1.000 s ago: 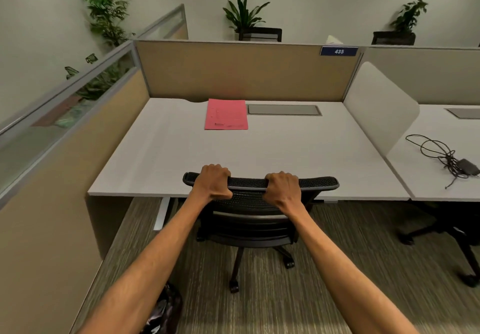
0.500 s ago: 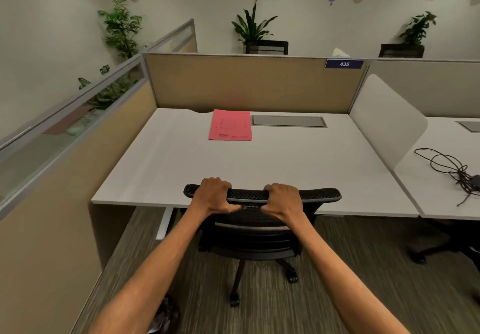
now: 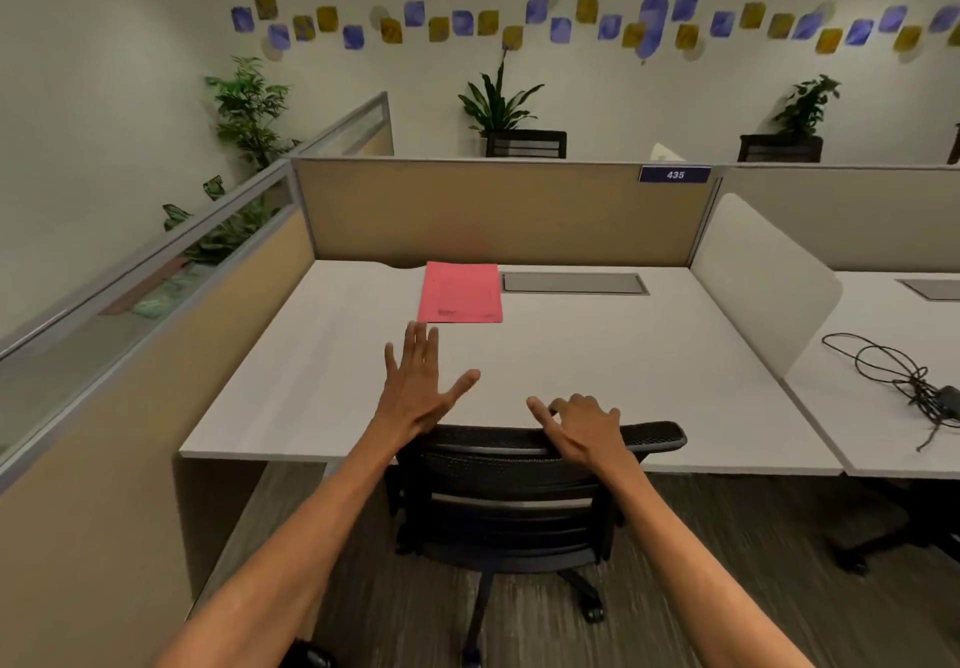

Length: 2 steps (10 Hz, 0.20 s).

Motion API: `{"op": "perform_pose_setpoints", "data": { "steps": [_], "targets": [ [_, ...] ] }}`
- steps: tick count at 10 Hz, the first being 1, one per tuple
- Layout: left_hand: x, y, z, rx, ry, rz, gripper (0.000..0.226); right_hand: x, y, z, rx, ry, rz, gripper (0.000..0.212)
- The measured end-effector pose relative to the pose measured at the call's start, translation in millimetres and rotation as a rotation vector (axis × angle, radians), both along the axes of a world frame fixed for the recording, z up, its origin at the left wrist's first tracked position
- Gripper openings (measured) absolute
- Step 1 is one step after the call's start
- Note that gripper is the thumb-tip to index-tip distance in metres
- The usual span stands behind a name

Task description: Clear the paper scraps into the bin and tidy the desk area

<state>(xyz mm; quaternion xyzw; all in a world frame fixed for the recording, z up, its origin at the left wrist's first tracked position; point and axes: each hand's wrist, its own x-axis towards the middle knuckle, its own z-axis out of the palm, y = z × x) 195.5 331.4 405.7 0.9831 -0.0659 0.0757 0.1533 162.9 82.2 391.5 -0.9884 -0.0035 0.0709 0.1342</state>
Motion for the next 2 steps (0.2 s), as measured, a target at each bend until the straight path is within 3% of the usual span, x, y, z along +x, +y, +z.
{"op": "perform_pose_setpoints", "data": {
  "steps": [2],
  "targets": [
    [46.3,3.0,130.8,0.009,-0.463,0.054,0.106,-1.7,-16.1,15.4,0.044,-0.266,-0.085,0.062]
  ]
}}
